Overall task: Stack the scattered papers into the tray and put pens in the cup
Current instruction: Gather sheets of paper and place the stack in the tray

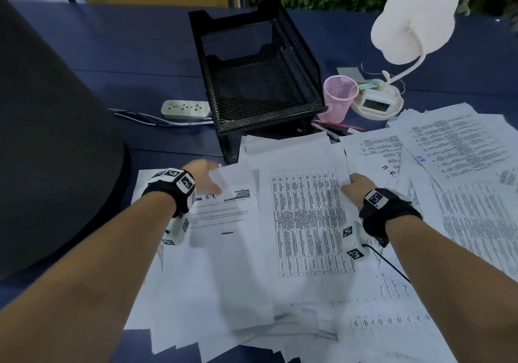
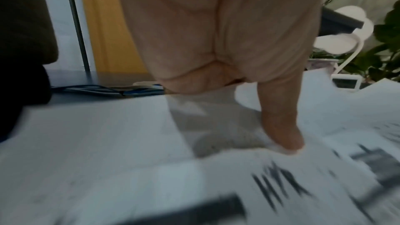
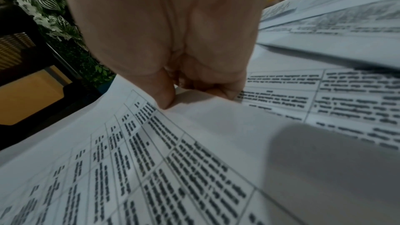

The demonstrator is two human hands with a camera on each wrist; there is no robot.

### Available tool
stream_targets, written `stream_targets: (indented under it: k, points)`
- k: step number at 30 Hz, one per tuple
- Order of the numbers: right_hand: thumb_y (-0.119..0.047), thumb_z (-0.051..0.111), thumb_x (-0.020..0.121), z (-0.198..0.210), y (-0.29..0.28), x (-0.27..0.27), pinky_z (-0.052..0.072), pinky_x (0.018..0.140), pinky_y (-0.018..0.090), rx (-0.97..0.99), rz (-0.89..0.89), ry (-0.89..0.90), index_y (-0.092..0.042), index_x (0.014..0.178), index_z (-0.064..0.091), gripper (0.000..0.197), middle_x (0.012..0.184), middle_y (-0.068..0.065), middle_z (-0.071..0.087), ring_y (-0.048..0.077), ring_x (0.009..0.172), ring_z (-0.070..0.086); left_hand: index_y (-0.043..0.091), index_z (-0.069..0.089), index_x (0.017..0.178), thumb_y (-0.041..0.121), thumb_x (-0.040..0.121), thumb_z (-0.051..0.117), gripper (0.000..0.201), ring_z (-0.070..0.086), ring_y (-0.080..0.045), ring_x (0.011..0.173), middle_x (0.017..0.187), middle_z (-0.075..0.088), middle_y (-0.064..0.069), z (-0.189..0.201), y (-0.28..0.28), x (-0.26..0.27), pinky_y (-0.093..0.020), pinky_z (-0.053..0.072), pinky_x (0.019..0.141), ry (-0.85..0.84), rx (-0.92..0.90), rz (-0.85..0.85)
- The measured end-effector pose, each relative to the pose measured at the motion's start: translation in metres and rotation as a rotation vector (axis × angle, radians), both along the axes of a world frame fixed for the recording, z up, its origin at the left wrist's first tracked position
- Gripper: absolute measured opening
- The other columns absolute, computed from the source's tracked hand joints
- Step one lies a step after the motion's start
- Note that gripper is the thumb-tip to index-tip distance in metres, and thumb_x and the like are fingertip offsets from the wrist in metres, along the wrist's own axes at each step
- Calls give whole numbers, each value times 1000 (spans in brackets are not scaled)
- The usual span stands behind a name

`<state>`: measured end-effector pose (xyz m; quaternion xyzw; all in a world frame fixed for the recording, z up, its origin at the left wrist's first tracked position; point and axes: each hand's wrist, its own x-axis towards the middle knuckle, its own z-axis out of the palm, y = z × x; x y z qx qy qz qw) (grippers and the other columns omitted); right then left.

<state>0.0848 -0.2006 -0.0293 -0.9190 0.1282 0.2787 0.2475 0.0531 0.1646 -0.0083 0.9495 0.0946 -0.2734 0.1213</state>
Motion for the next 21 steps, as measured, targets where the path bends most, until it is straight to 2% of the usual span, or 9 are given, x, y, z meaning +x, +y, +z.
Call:
stream_targets:
  k: [2, 4, 7, 10, 12, 15, 17, 19, 21]
  points:
    - [-7, 43, 93, 2, 0, -1, 34, 76, 27, 2, 13, -10, -3, 101, 46, 10, 100, 13, 46, 29, 93, 47, 19, 57, 128, 31, 75, 77, 58, 53, -23, 118, 132, 55, -4, 5, -3, 0, -30, 42, 95, 22, -60, -44]
    - [-8, 43, 93, 4, 0, -2, 33, 77, 28, 2, 40, -22, -2, 103, 46, 12, 100, 12, 45, 29, 93, 46, 20, 67, 108, 26, 76, 77, 34, 58, -19, 99, 113, 65, -3, 19, -6, 2, -27, 45, 85, 10, -157, -79]
    - [-11, 44, 94, 8, -2, -4, 32, 74, 28, 17, 62, -36, -4, 94, 40, 8, 97, 13, 46, 26, 88, 44, 16, 71, 98, 19, 75, 78, 24, 61, -15, 91, 98, 69, 0, 49, -15, 11, -26, 46, 84, -40, -309, -98]
    - [-12, 43, 95, 11, -4, -6, 34, 76, 28, 40, 42, -43, -4, 101, 42, 10, 106, 19, 50, 28, 92, 47, 14, 71, 97, 19, 75, 79, 24, 63, -13, 86, 97, 70, 0, 74, -30, 21, -25, 48, 83, -90, -415, -118]
    - [-12, 41, 97, 12, -5, -6, 36, 81, 31, 33, 30, -58, 1, 119, 43, 26, 123, 23, 50, 33, 106, 50, 19, 71, 102, 21, 76, 78, 27, 63, -13, 93, 103, 67, 7, 84, -41, 27, -27, 47, 91, -143, -444, -117]
    - [-10, 36, 99, 14, -4, -6, 39, 89, 33, 43, -11, -84, 3, 133, 36, 36, 130, 24, 48, 37, 116, 49, 25, 67, 108, 25, 81, 73, 28, 61, -12, 97, 107, 63, 12, 90, -52, 31, -26, 47, 91, -225, -321, -186]
    - [-8, 36, 99, 16, -3, -1, 39, 82, 34, 44, -64, -170, 0, 133, 38, 35, 125, 27, 51, 39, 111, 52, 27, 68, 106, 26, 81, 72, 25, 61, -14, 97, 105, 65, 10, 93, -54, 31, -26, 48, 87, -231, -249, -231]
    - [-7, 36, 97, 18, -4, 3, 36, 72, 32, 29, -136, -286, -6, 131, 41, 34, 107, 25, 55, 38, 94, 54, 28, 68, 106, 25, 80, 73, 27, 61, -16, 101, 106, 64, 12, 96, -53, 31, -29, 48, 91, -202, -229, -252]
    - [-2, 36, 95, 22, -8, 5, 34, 67, 32, -6, -172, -388, -5, 121, 46, 28, 87, 20, 50, 33, 78, 49, 29, 69, 98, 24, 78, 73, 21, 62, -17, 99, 106, 68, 7, 99, -53, 32, -36, 51, 92, -171, -222, -257]
